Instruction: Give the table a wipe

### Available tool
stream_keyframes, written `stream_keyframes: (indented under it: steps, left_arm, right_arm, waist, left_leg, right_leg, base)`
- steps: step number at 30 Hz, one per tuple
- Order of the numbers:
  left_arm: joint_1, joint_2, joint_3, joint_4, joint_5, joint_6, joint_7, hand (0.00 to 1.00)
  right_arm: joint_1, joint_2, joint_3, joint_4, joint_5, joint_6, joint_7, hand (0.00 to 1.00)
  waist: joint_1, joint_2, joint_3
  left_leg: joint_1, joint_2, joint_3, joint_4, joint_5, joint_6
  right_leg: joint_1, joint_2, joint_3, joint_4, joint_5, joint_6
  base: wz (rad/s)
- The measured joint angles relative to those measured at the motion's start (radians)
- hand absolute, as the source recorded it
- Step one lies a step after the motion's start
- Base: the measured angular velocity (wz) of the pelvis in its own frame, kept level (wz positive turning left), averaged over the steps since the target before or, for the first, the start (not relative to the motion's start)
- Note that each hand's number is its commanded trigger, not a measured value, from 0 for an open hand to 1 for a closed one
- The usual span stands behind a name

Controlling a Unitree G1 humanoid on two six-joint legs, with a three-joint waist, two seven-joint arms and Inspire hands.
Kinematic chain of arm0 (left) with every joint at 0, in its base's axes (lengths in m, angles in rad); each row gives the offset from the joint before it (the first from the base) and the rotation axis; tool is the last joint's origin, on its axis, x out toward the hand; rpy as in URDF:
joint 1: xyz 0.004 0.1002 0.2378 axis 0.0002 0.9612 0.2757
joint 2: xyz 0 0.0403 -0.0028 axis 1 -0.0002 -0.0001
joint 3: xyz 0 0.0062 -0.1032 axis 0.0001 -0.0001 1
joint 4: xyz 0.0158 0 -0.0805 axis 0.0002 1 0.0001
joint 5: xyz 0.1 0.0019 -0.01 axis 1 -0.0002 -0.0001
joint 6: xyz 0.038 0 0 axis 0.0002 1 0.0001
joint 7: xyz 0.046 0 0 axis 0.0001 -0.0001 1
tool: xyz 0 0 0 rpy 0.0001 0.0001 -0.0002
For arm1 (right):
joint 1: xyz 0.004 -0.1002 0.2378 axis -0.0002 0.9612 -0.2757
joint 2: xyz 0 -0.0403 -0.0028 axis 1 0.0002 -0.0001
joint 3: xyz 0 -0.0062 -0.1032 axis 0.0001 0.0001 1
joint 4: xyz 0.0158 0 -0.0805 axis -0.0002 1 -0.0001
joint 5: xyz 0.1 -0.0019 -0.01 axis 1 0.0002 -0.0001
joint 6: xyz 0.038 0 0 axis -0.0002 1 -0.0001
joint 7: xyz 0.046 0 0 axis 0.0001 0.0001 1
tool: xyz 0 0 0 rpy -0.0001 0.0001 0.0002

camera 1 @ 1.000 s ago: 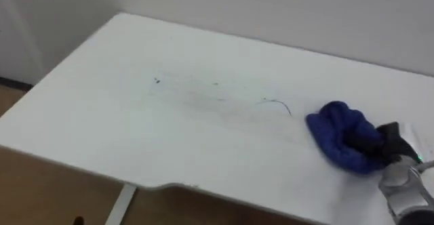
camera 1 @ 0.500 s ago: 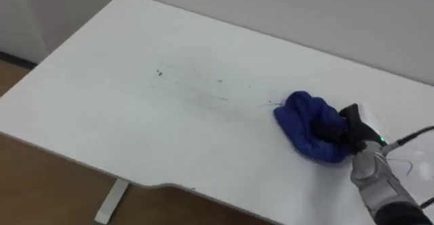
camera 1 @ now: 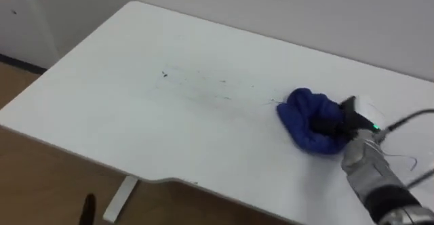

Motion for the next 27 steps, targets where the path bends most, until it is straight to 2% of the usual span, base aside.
stream_keyframes:
  steps: [1, 2, 3, 4, 5, 7, 9, 10, 12, 15, 17, 20, 21, 22, 24, 27]
  left_arm:
    - [-0.014, -0.001, -0.001, -0.001, 0.021, -0.004, -0.015, 0.00]
    - [-0.016, 0.000, -0.002, -0.002, 0.028, -0.004, -0.018, 0.00]
    - [-0.002, 0.010, -0.003, -0.011, 0.041, 0.002, -0.018, 0.00]
    - [0.030, 0.028, -0.011, -0.026, 0.051, 0.018, -0.014, 0.00]
    - [0.054, 0.036, -0.018, -0.029, 0.052, 0.028, -0.008, 0.00]
    - [0.131, 0.066, -0.017, -0.029, 0.058, 0.059, -0.004, 0.00]
    - [0.166, 0.089, -0.005, -0.029, 0.058, 0.061, -0.006, 0.00]
    - [0.175, 0.099, 0.017, -0.029, 0.061, 0.062, -0.008, 0.00]
    - [0.174, 0.106, 0.028, -0.030, 0.086, 0.058, -0.009, 0.00]
    - [0.161, 0.090, 0.034, -0.042, 0.128, 0.033, -0.011, 0.00]
    - [0.148, 0.084, 0.028, -0.041, 0.128, 0.022, -0.010, 0.00]
    - [0.106, 0.071, 0.019, -0.039, 0.121, 0.024, -0.009, 0.00]
    - [0.086, 0.061, 0.017, -0.036, 0.121, 0.026, -0.008, 0.00]
    - [0.072, 0.052, 0.008, -0.033, 0.111, 0.026, -0.005, 0.00]
    - [0.049, 0.041, -0.006, -0.027, 0.097, 0.030, -0.004, 0.00]
    - [0.032, 0.036, -0.019, -0.024, 0.053, 0.044, -0.005, 0.00]
  right_arm:
    - [-0.082, 0.027, 0.016, 0.081, 0.023, -0.037, 0.011, 1.00]
    - [-0.100, 0.026, 0.016, 0.099, 0.037, -0.049, 0.011, 1.00]
    - [-0.118, 0.013, 0.001, 0.112, 0.060, -0.055, -0.002, 1.00]
    - [-0.136, -0.009, -0.018, 0.130, 0.094, -0.065, -0.012, 1.00]
    - [-0.140, -0.020, -0.025, 0.142, 0.111, -0.070, -0.018, 1.00]
    - [-0.096, -0.088, -0.074, 0.178, 0.200, -0.119, -0.040, 1.00]
    - [-0.028, -0.128, -0.144, 0.178, 0.249, -0.157, -0.053, 1.00]
    - [0.017, -0.137, -0.187, 0.178, 0.272, -0.178, -0.072, 1.00]
    - [0.076, -0.147, -0.239, 0.178, 0.299, -0.210, -0.091, 1.00]
    - [0.120, -0.159, -0.270, 0.178, 0.300, -0.212, -0.091, 1.00]
    - [0.121, -0.161, -0.270, 0.188, 0.299, -0.210, -0.089, 1.00]
    - [0.061, -0.152, -0.243, 0.217, 0.309, -0.188, -0.082, 1.00]
    - [0.024, -0.148, -0.222, 0.240, 0.325, -0.167, -0.082, 1.00]
    - [-0.017, -0.141, -0.195, 0.260, 0.329, -0.142, -0.079, 1.00]
    - [-0.082, -0.137, -0.153, 0.295, 0.327, -0.120, -0.073, 1.00]
    - [-0.109, -0.135, -0.143, 0.305, 0.328, -0.117, -0.066, 1.00]
  waist:
    - [0.034, -0.014, 0.0132]
    - [0.046, -0.023, 0.0160]
    - [0.084, -0.045, 0.0207]
    - [0.099, -0.058, 0.0233]
    - [0.103, -0.059, 0.0247]
    - [0.103, -0.058, 0.0258]
    - [0.097, -0.059, 0.0251]
    - [0.074, -0.056, 0.0265]
    - [0.060, -0.054, 0.0256]
    - [0.056, -0.040, 0.0208]
    - [0.060, -0.037, 0.0201]
    - [0.082, -0.034, 0.0219]
    - [0.088, -0.031, 0.0231]
    - [0.100, -0.029, 0.0218]
    - [0.120, -0.031, 0.0205]
    - [0.111, -0.029, 0.0217]
  left_leg:
    - [-0.020, 0.005, -0.024, 0.000, 0.006, -0.007]
    - [-0.033, 0.005, -0.044, 0.002, 0.010, -0.009]
    - [-0.060, 0.003, -0.079, 0.002, 0.016, -0.013]
    - [-0.088, 0.002, -0.108, 0.010, 0.017, -0.014]
    - [-0.096, 0.001, -0.123, 0.013, 0.017, -0.014]
    - [-0.120, -0.014, -0.179, 0.025, 0.017, -0.013]
    - [-0.124, -0.027, -0.220, 0.027, 0.016, -0.009]
    - [-0.130, -0.039, -0.254, 0.038, 0.014, -0.006]
    - [-0.133, -0.054, -0.276, 0.058, 0.007, 0.001]
    - [-0.129, -0.069, -0.286, 0.088, -0.006, 0.009]
    - [-0.128, -0.074, -0.283, 0.090, -0.009, 0.012]
    - [-0.132, -0.069, -0.251, 0.090, -0.008, 0.011]
    - [-0.134, -0.064, -0.240, 0.089, -0.005, 0.010]
    - [-0.137, -0.057, -0.222, 0.083, -0.002, 0.007]
    - [-0.150, -0.041, -0.184, 0.075, 0.002, 0.001]
    - [-0.158, -0.032, -0.175, 0.067, 0.012, 0.000]
  right_leg:
    - [-0.007, 0.009, -0.017, -0.016, 0.003, -0.005]
    - [-0.008, 0.013, -0.031, -0.026, 0.003, -0.005]
    - [-0.016, 0.014, -0.065, -0.035, 0.003, -0.005]
    - [-0.022, 0.015, -0.101, -0.042, 0.003, -0.006]
    - [-0.022, 0.014, -0.120, -0.042, 0.003, -0.005]
    - [-0.005, 0.008, -0.179, -0.047, 0.001, -0.003]
    - [0.019, 0.003, -0.206, -0.059, -0.002, 0.003]
    - [0.036, -0.001, -0.238, -0.058, -0.007, 0.011]
    - [0.057, -0.010, -0.254, -0.055, -0.015, 0.024]
    - [0.087, -0.019, -0.283, -0.056, -0.016, 0.031]
    - [0.087, -0.025, -0.281, -0.053, -0.018, 0.035]
    - [0.069, -0.026, -0.236, -0.055, -0.017, 0.037]
    - [0.062, -0.024, -0.226, -0.053, -0.016, 0.035]
    - [0.039, -0.021, -0.203, -0.049, -0.013, 0.031]
    - [0.006, -0.015, -0.168, -0.041, -0.004, 0.018]
    - [-0.014, -0.009, -0.158, -0.040, 0.003, 0.012]
  base:
    - [0.48]
    - [0.74]
    - [0.87]
    - [0.83]
    - [0.84]
    - [0.93]
    - [0.91]
    - [0.85]
    - [0.54]
    - [0.12]
    - [-0.08]
    - [-0.37]
    - [-0.38]
    - [-0.47]
    - [-0.57]
    - [-0.18]
